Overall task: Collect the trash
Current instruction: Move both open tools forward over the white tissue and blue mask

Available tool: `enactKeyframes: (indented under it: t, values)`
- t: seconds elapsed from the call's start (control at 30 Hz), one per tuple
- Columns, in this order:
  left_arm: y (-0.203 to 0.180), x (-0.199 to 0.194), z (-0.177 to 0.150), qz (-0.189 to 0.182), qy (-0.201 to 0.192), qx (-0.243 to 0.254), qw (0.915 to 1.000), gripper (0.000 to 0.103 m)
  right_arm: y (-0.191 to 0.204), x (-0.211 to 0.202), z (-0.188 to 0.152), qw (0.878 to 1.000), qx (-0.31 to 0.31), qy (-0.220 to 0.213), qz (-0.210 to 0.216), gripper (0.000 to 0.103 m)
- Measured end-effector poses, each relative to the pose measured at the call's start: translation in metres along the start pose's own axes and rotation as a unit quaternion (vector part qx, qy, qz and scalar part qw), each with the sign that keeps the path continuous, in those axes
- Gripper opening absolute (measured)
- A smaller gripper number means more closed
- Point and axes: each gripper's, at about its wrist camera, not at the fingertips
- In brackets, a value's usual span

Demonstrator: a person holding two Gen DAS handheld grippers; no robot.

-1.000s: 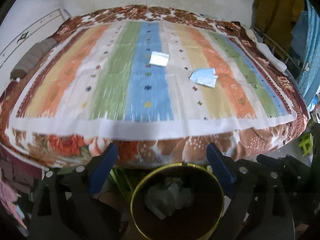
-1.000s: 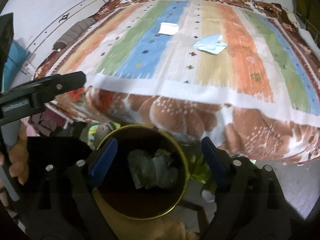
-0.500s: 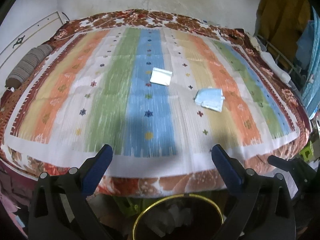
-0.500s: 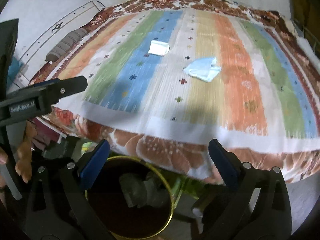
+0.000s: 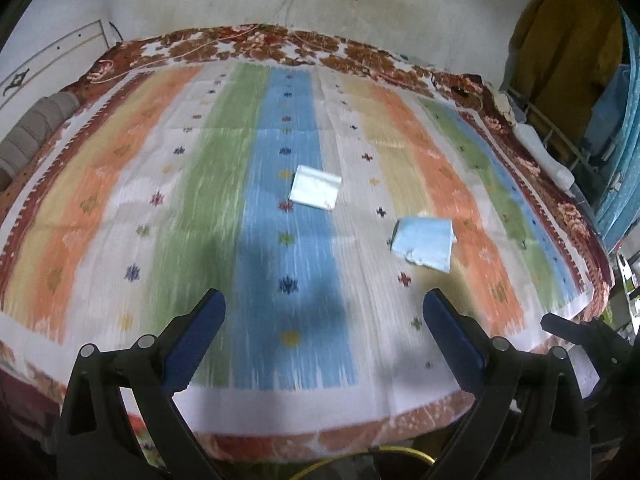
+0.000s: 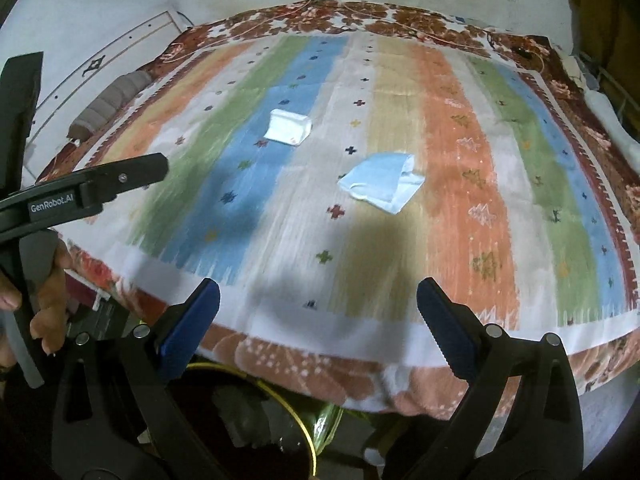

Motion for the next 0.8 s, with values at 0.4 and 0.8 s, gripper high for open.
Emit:
enactKeyframes:
  t: [0.4,0.8]
  values:
    - [0.018,0.037,0.026,-0.031,0.010,-0.005,0.9995,0.092,-0.024,0.036,0.026,0.999,0.037,0.019,0.002,0.083]
    - [0.044,0.073,0.046,-0.056,0.020,-0.052,0.9969,0.086,-0.048,0.075,0.045,0.996,0.079,0.040,0.006,0.073]
Point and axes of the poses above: each gripper's, at about its wrist camera, not at the fingertips, and x roughly the way its jaws point, y to its left, z to its top, and after that the axes turned 8 degrees about -z, right-handed
